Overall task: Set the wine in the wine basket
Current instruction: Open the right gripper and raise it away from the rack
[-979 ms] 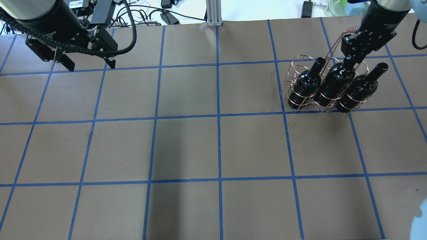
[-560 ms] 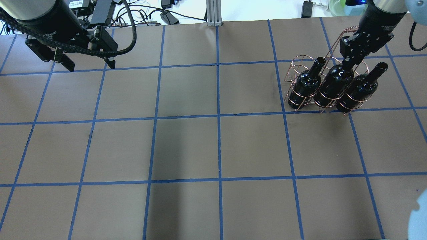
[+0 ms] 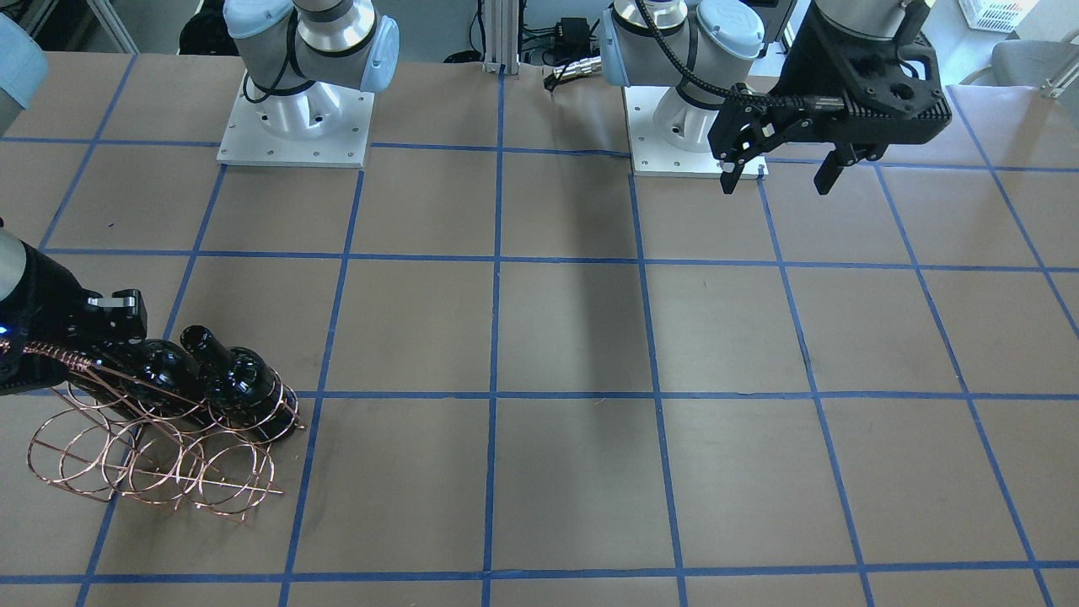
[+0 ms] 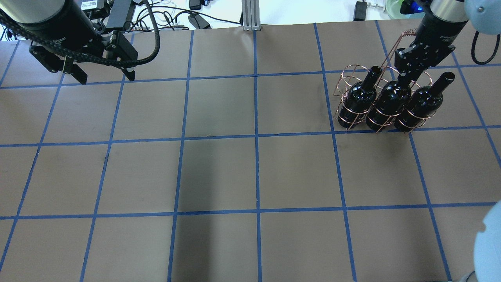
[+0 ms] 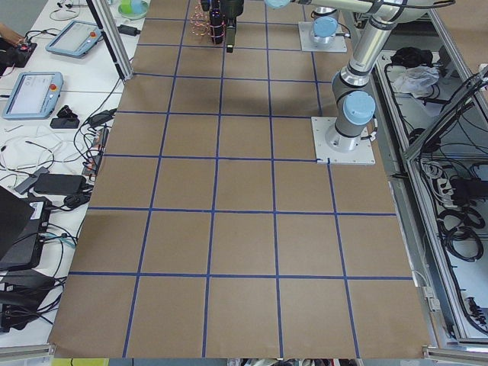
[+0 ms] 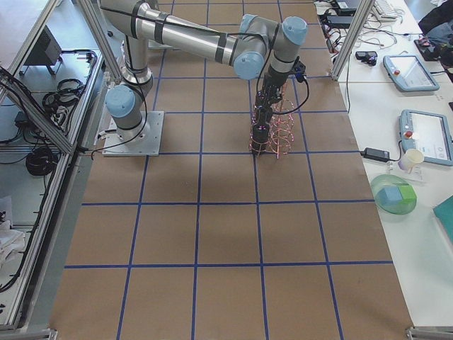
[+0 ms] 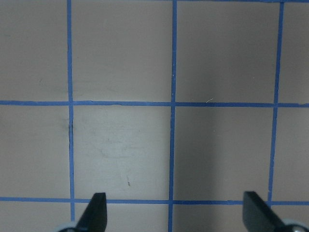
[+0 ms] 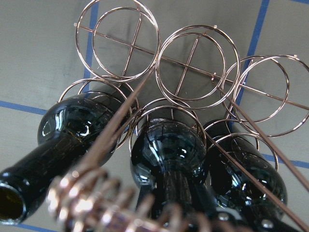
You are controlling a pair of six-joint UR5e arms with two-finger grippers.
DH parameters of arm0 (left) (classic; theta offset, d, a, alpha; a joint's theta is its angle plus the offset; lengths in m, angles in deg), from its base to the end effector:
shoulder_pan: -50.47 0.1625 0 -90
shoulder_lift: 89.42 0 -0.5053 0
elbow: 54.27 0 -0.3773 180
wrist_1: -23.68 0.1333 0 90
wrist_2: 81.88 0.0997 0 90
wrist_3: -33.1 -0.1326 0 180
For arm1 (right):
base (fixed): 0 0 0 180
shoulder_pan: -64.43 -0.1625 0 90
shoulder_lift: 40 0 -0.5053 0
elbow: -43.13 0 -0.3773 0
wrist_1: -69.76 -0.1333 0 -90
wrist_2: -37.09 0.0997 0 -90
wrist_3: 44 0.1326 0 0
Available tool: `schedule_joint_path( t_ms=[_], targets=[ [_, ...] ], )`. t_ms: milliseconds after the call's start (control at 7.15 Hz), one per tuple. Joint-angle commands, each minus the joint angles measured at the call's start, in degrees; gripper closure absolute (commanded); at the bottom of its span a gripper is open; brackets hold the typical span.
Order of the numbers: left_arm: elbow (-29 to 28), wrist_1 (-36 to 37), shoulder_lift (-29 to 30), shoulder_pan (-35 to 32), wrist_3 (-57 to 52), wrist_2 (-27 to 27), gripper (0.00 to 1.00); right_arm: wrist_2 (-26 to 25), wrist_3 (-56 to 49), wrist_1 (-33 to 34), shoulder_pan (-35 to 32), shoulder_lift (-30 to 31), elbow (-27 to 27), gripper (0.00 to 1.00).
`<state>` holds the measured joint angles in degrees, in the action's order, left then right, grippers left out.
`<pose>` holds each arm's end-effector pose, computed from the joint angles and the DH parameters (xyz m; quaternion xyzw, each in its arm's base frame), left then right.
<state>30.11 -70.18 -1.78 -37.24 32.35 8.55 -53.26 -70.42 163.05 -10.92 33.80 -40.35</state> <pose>-0.1137 -0.4667 0.5947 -0.0136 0.9993 -0.0358 0.0047 -0.0229 -0.6113 0.4414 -0.1025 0.9932 0.0533 0.0167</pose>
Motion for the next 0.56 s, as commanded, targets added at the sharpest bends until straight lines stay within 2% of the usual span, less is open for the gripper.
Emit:
schedule_joint_path(
  t_ms=[0,280,420],
  targets=[
    [0.00,0.00,-0.01,0.00,0.05,0.00,0.00,-2.80,0.05,-0.47,-0.15,0.55,0.07,0.03],
    [0.00,0.00,-0.01,0.00,-0.04,0.00,0.00,-2.38,0.31,-1.09,-0.23,3.09,0.16,0.00],
    [0.00,-0.09,-0.01,0.00,-0.04,0.00,0.00,-2.81,0.40,-1.52,-0.84,6.24,0.16,0.00]
  ],
)
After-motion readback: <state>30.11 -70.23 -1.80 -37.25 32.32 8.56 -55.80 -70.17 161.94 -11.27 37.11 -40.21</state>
